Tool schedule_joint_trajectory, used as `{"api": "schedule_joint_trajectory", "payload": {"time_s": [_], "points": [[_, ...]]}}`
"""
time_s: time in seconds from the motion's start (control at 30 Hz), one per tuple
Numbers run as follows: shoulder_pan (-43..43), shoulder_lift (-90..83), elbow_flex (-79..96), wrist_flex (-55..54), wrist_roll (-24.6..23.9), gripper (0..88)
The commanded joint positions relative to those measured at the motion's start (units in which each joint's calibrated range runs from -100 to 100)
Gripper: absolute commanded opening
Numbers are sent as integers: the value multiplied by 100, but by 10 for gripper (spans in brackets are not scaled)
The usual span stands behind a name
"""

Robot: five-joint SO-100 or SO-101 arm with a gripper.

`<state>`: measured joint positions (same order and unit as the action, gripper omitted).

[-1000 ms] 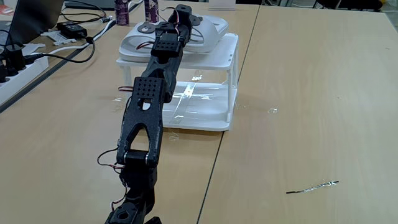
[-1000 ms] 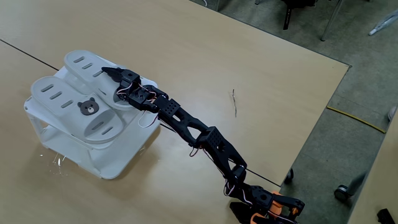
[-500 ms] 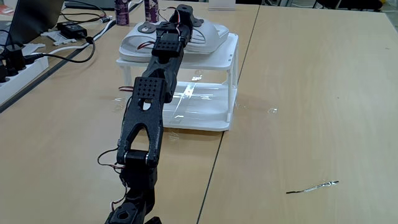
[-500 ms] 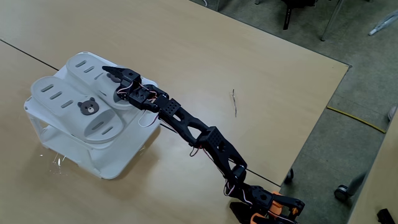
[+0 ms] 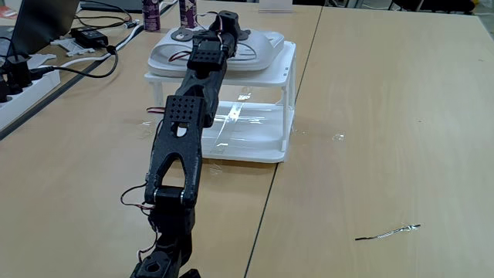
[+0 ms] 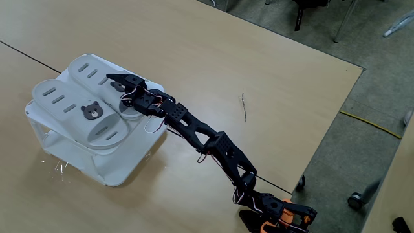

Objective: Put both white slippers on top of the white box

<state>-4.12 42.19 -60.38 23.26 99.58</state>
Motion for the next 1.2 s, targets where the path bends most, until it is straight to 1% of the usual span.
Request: {"api": "schedule_joint_trajectory", "payload": {"time_s": [0.0,0.8,1.17], "points": [[58,-1143,287,3,42,277],[58,-4450,4924,-66,42,273],[58,-7269,7837,-66,42,273]]}}
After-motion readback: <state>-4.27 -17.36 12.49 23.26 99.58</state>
